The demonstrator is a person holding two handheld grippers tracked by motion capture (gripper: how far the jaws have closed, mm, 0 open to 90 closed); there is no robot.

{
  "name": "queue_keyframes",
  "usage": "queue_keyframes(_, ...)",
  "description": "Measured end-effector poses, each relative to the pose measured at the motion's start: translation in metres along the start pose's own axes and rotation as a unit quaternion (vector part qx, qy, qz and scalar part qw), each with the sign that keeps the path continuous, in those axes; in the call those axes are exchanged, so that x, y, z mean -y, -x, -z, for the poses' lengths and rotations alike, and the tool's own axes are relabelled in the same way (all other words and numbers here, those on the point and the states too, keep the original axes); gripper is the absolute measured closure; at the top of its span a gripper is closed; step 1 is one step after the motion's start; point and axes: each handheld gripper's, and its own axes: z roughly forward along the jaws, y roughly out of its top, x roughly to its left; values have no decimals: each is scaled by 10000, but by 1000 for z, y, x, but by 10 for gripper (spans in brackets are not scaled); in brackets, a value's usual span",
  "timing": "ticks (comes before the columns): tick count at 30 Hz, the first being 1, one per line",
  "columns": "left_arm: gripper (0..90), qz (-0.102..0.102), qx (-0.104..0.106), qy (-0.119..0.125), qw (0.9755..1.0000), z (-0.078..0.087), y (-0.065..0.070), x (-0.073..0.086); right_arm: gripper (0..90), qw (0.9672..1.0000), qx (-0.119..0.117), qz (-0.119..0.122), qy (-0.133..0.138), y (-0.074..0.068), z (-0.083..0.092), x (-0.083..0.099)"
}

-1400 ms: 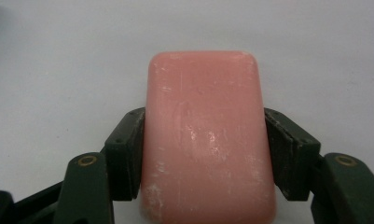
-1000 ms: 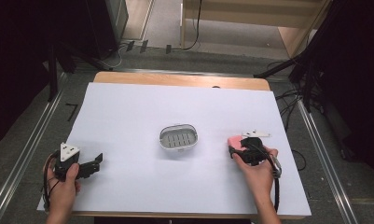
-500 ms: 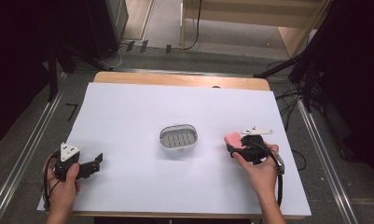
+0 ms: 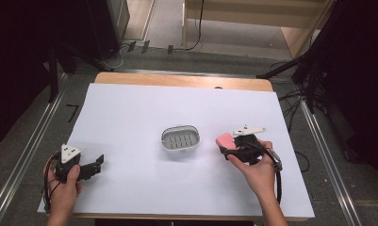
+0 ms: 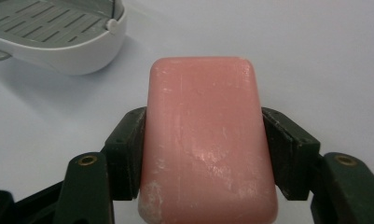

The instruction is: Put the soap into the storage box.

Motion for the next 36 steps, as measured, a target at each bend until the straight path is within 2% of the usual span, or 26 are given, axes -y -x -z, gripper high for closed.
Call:
queue_keyframes(11, 138, -10, -18, -12, 10000, 0, 0, 0, 383, 9984, -308, 465, 46, -11, -2, -13)
queue_keyframes(16, 138, -12, -18, -13, 10000, 0, 0, 0, 383, 9967, -412, 690, 61, -17, -4, -18)
queue_keyframes(17, 138, -12, -17, -13, 10000, 0, 0, 0, 383, 9956, -489, 794, 87, -18, -6, -21)
queue_keyframes(23, 138, -13, -20, -13, 10000, 0, 0, 0, 384, 9938, -612, 923, 23, -23, -8, -26)
queue_keyframes(36, 138, -19, -8, -10, 10000, 0, 0, 0, 384, 9898, -795, 1167, 169, -30, -10, -34)
